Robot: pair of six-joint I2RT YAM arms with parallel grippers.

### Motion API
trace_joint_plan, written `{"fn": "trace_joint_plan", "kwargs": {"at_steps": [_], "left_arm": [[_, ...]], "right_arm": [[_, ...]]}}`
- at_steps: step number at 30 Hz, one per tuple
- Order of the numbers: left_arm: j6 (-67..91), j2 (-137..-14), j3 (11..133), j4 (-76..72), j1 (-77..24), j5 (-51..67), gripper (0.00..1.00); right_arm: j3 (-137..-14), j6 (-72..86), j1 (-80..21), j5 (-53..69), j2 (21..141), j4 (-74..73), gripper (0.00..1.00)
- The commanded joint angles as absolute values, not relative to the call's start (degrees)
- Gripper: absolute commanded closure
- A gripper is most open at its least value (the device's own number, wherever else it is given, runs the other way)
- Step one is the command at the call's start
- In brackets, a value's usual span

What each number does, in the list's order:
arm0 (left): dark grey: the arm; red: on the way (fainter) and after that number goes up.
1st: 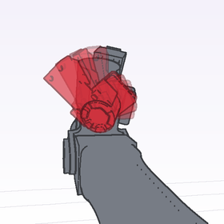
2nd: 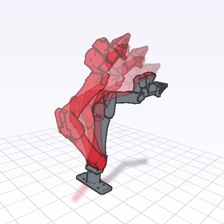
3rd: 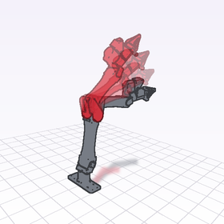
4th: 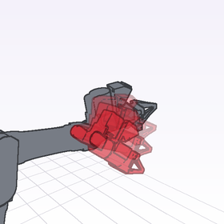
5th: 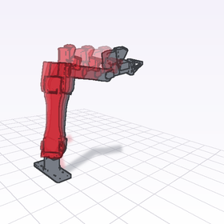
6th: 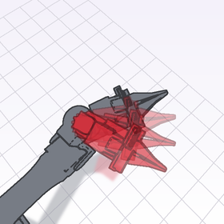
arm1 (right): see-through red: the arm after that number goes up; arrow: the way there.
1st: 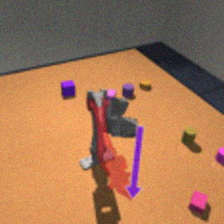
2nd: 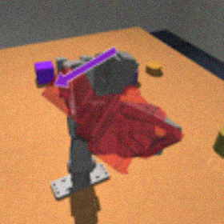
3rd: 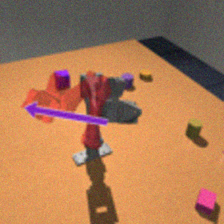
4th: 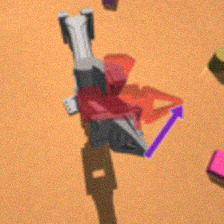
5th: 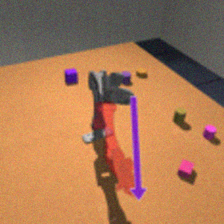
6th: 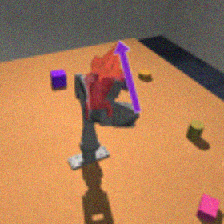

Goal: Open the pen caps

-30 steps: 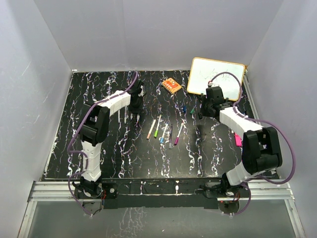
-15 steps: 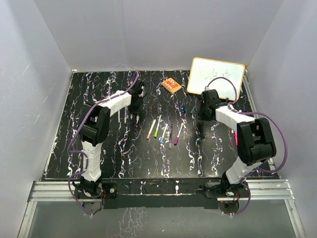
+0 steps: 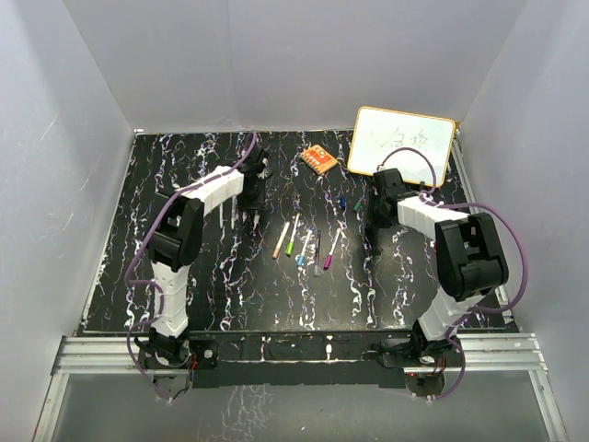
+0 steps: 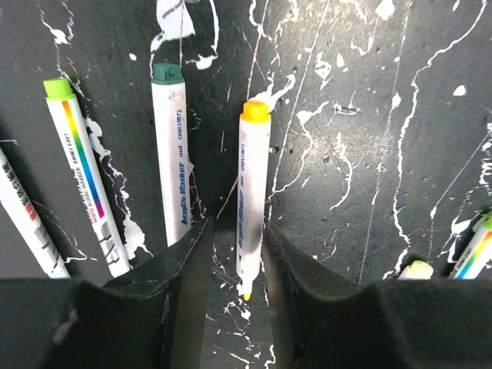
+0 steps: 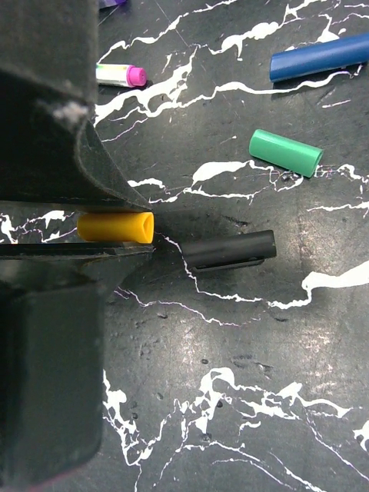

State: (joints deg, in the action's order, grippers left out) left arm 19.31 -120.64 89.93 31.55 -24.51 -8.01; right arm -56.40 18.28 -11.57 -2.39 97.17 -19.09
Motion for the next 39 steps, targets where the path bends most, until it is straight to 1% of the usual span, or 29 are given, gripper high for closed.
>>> {"fn": "trace_joint_plan", "kwargs": {"at_steps": [1,7,8,13,15,16,20,33,36,39], "left_arm": [[19.60,-114.56,93.47,33.38,-24.60,-9.14,0.68],[19.64,-106.92,92.85,31.82,-25.18,-6.79,0.68],[19.61,-106.21,92.70,32.19,-25.72,-6.42,0.66],[19.38,-105.44,91.40,35.18,-31.25,-8.22,0.65],[19.98,-105.60,90.10,35.58,-33.46,-9.03,0.65],[20.38,-105.73,89.30,35.45,-34.35,-9.12,0.65],[21.87,-105.91,86.00,34.26,-36.33,-9.26,0.64],[21.66,-110.01,84.34,34.82,-39.91,-9.72,0.63],[21.08,-110.71,83.62,34.23,-40.56,-9.92,0.61],[20.74,-110.61,81.92,32.79,-40.78,-9.49,0.58]], "right_arm": [[-57.45,18.43,-12.19,-2.39,98.17,-17.02,1.00],[-58.24,18.31,-12.65,-2.94,99.29,-17.56,1.00],[-58.33,18.31,-12.76,-2.92,99.36,-17.69,1.00],[-59.09,18.14,-13.22,-2.83,99.40,-18.31,0.89],[-59.38,18.18,-13.40,-2.93,101.27,-18.60,0.82],[-59.51,18.17,-13.51,-3.06,101.44,-18.73,0.81],[-59.37,18.10,-13.62,-3.20,101.57,-18.71,0.72],[-59.55,18.12,-13.70,-2.41,100.12,-18.62,0.62],[-59.66,18.03,-13.70,-2.26,99.27,-18.49,0.59],[-59.38,17.91,-13.65,-2.42,97.41,-17.99,0.58]]}}
